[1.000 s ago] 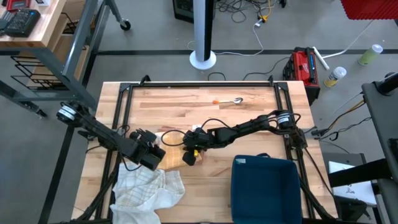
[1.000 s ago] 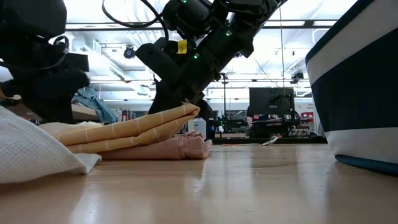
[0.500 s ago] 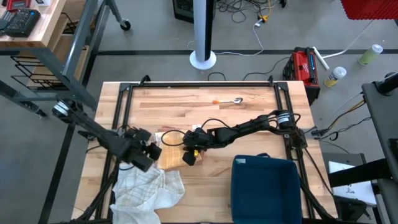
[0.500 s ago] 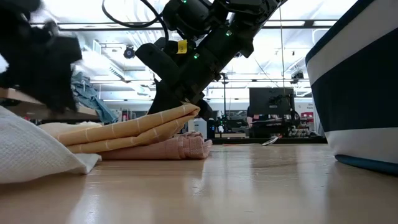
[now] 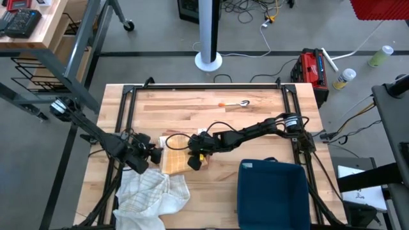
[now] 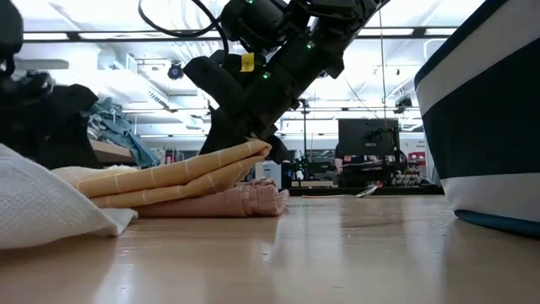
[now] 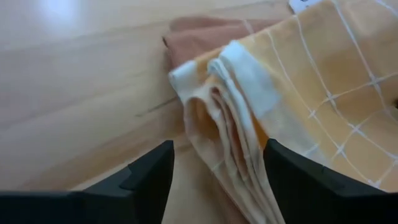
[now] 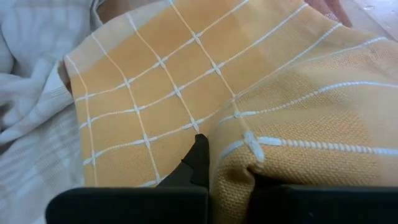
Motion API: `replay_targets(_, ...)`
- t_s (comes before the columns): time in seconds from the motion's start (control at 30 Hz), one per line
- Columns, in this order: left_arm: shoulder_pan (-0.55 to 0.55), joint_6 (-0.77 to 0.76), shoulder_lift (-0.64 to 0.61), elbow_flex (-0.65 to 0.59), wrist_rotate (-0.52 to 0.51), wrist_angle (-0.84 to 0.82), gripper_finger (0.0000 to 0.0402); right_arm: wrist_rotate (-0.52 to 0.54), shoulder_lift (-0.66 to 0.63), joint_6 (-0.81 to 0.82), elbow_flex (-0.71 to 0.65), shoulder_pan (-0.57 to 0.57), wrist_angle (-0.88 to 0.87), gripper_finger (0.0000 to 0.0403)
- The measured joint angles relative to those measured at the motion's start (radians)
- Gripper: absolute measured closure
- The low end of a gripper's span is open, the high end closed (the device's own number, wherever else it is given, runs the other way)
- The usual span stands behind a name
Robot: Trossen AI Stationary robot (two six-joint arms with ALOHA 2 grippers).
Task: Fold towel
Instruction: Stack the folded yellow towel on top of the folded brown towel
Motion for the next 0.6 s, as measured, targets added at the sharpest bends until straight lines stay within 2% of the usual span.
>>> replay_targets(0.07,0.001,0.032,-0.023,-0.045,0.006,0.089,0.0155,0.000,0.000,0.000,0.000,0.000,0.003,0.0403)
replay_targets(0.23,0.001,0.039,-0.087,-0.098,-0.008,0.115,0.0151,0.000,0.000,0.000,0.000,0.000,0.004,0.0403)
replay_targets(0.43,0.001,0.118,-0.108,-0.108,-0.014,0.194,0.0161,0.000,0.000,0.000,0.000,0.000,0.004,0.0403)
replay_targets(0.6,0.001,0.112,-0.100,-0.115,-0.009,0.200,0.0153,0.000,0.000,0.000,0.000,0.000,0.004,0.0403)
